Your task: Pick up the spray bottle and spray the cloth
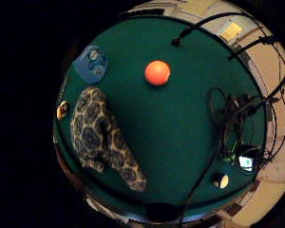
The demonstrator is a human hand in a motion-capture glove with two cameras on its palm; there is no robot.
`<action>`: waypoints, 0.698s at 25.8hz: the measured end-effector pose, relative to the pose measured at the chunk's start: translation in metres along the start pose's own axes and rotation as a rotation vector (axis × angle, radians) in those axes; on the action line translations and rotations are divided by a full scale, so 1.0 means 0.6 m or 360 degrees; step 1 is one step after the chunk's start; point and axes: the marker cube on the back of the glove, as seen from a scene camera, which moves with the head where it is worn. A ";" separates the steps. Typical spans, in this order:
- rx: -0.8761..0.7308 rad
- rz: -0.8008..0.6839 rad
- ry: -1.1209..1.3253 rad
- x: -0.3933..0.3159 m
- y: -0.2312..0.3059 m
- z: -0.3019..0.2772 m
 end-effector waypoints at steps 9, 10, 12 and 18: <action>-0.0046 -0.0344 0.0024 -0.041 0.119 -0.047; -0.0052 -0.0359 0.0048 -0.042 0.129 -0.049; -0.0053 -0.0372 0.0094 -0.044 0.147 -0.052; -0.0018 -0.0426 0.0103 -0.061 0.172 -0.061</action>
